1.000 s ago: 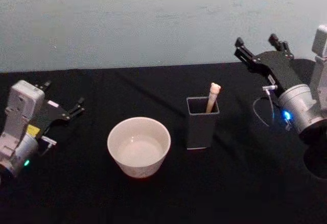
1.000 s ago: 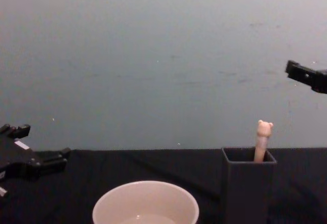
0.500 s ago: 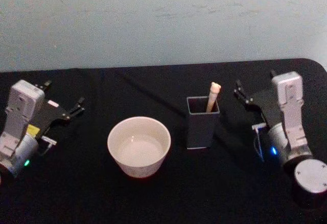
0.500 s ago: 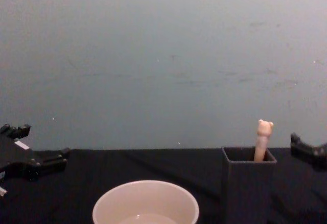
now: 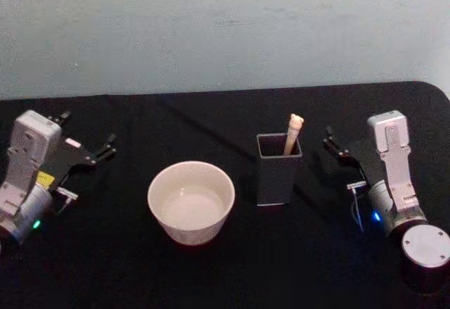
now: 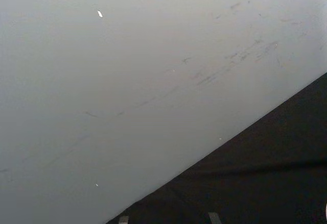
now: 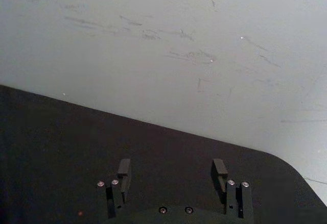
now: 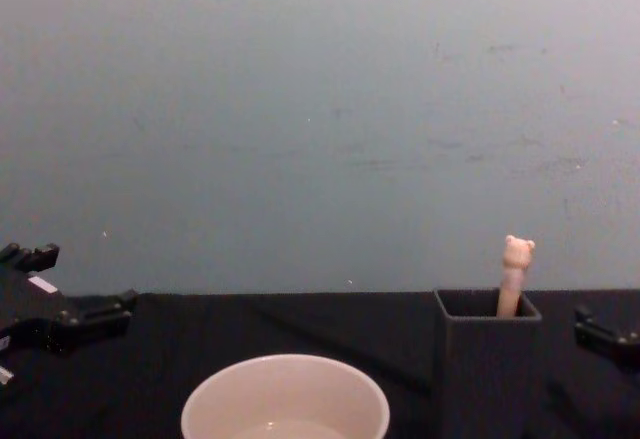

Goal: Pick up the stirring spoon with one hand, stir inside the cup, then place it back in its original position.

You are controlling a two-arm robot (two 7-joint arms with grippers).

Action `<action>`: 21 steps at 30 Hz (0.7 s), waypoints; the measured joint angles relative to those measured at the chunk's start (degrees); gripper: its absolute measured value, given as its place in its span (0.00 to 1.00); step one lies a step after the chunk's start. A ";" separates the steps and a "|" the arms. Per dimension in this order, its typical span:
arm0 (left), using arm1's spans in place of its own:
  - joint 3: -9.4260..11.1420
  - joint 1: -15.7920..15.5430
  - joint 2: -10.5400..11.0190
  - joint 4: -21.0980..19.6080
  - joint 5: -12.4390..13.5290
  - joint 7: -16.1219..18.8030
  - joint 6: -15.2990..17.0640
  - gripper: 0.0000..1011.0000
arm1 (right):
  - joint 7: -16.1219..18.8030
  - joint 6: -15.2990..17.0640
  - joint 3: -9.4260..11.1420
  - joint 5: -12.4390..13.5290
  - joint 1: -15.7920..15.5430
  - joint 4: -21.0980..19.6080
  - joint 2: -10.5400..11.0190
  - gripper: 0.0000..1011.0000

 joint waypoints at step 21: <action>0.00 0.00 0.00 0.00 0.00 0.00 0.00 0.99 | 0.01 -0.25 -0.13 0.24 -0.15 -0.51 0.21 0.99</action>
